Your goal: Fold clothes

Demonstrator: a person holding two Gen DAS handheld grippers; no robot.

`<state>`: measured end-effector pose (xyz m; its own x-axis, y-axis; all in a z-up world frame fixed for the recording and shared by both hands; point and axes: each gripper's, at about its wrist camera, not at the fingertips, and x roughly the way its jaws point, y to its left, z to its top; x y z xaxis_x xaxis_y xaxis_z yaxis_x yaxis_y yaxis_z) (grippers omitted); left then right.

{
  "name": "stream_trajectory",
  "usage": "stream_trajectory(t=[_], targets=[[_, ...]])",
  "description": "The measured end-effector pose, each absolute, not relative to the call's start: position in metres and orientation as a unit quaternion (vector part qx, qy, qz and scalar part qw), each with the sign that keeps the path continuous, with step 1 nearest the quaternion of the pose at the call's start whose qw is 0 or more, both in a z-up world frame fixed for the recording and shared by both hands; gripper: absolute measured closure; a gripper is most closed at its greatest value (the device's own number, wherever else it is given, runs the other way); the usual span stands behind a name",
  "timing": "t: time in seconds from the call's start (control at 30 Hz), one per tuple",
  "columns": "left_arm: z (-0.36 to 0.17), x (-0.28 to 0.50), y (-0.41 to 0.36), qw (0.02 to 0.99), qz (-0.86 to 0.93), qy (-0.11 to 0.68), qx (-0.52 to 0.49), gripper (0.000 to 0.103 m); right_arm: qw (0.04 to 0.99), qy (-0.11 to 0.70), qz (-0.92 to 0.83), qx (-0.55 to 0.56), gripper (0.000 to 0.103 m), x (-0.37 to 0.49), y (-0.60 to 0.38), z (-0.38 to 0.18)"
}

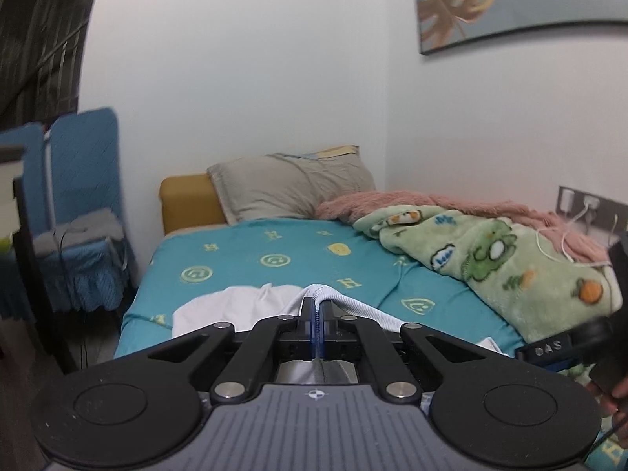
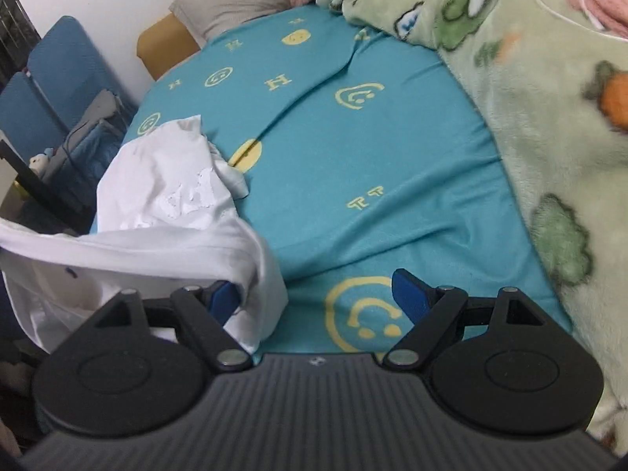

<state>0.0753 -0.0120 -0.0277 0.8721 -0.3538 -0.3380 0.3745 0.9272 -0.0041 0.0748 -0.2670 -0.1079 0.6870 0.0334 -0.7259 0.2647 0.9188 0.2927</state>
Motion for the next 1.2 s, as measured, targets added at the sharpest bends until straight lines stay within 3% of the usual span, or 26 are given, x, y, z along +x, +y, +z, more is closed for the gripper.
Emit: stream_trajectory(t=[0.03,0.1,0.2,0.3,0.4,0.5,0.6,0.7,0.77,0.83,1.03,1.2], targets=[[-0.029,0.076,-0.008,0.966,-0.189,0.177,0.025,0.102,0.907,0.378,-0.063,0.172,0.019,0.071,-0.262,-0.104],[-0.032,0.079,0.0,0.963,-0.188,0.195,0.016,0.102,0.921,0.36,-0.047,0.14,0.039,0.073,-0.251,-0.1],[-0.039,0.084,0.009,0.958,-0.183,0.221,0.006,0.101,0.939,0.331,-0.02,0.093,0.045,0.076,-0.233,-0.095],[-0.041,0.085,0.015,0.956,-0.18,0.23,0.0,0.101,0.953,0.301,-0.006,0.03,0.044,0.082,-0.214,-0.092],[-0.04,0.083,0.016,0.956,-0.184,0.229,0.003,0.101,0.951,0.308,0.015,-0.02,0.035,0.093,-0.201,-0.1],[-0.046,0.081,0.008,0.956,-0.181,0.231,0.029,0.101,0.944,0.325,-0.005,-0.053,0.034,0.105,-0.196,-0.112],[-0.054,0.08,-0.003,0.955,-0.176,0.233,0.06,0.099,0.947,0.32,-0.036,0.0,0.034,0.106,-0.214,-0.11],[-0.063,0.079,-0.013,0.953,-0.17,0.235,0.09,0.083,0.946,0.313,-0.067,0.058,0.034,0.107,-0.233,-0.107],[-0.068,0.079,-0.021,0.951,-0.166,0.236,0.111,0.054,0.946,0.309,-0.066,0.073,0.034,0.107,-0.237,-0.107],[-0.074,0.078,-0.03,0.949,-0.166,0.232,0.134,0.044,0.946,0.311,-0.062,0.074,0.034,0.108,-0.237,-0.107],[-0.102,0.088,-0.061,0.944,-0.118,0.213,0.224,0.038,0.948,0.304,-0.046,0.085,0.034,0.104,-0.233,-0.102],[-0.111,0.115,-0.047,0.951,0.01,0.226,0.209,0.036,0.949,0.295,-0.058,0.097,0.034,0.1,-0.238,-0.102]])
